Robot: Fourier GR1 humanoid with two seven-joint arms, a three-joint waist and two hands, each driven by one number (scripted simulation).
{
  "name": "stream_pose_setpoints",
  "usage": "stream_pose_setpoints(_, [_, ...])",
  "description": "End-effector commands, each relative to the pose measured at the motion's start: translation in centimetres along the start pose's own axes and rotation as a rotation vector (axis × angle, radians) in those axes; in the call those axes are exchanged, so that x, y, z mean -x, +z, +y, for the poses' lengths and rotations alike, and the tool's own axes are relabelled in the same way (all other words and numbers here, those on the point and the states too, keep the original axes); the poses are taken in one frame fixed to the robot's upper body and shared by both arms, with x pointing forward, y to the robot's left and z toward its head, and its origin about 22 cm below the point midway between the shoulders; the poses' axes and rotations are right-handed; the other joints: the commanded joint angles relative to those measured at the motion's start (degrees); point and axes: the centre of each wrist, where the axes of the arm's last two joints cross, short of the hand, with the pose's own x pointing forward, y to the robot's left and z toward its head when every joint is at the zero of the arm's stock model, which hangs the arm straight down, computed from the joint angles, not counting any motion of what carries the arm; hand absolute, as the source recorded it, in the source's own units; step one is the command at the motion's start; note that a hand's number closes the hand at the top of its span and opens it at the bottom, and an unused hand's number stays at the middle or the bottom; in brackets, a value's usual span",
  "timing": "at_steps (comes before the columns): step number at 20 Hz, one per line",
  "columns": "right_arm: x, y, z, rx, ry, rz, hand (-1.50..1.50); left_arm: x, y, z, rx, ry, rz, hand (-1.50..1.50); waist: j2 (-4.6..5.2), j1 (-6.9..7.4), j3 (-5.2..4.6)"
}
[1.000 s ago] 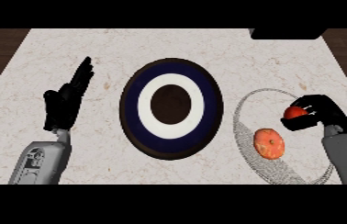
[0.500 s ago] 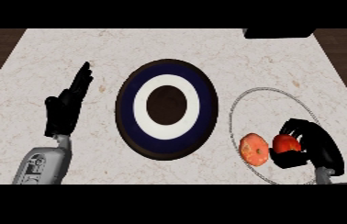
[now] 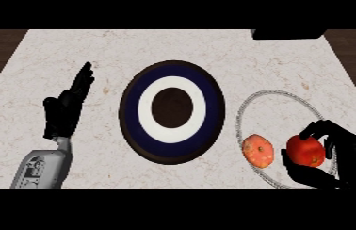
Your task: Pick the tomato from the placemat and place it in the plate
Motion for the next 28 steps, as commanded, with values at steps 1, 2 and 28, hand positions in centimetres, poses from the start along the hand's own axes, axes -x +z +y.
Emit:
stream_pose_setpoints(1, [-4.2, 1.5, -2.0, 0.074, -0.082, -0.150, 1.50, -1.0, -1.4, -0.5, 0.001, -0.009, -0.004, 0.00, 0.23, 0.37, 0.00])
stream_pose_setpoints(2, [-4.2, 0.6, -2.5, 0.087, -0.086, -0.149, 1.50, 0.0, 0.0, -2.3, 0.021, -0.002, -0.003, 0.00, 0.27, 0.95, 0.03])
stream_pose_setpoints(28, [-18.1, -9.1, 16.0, -0.289, -0.083, -0.017, 1.50, -1.8, -1.7, -1.4, 0.039, -0.003, -0.015, 0.00, 0.75, 2.62, 0.06])
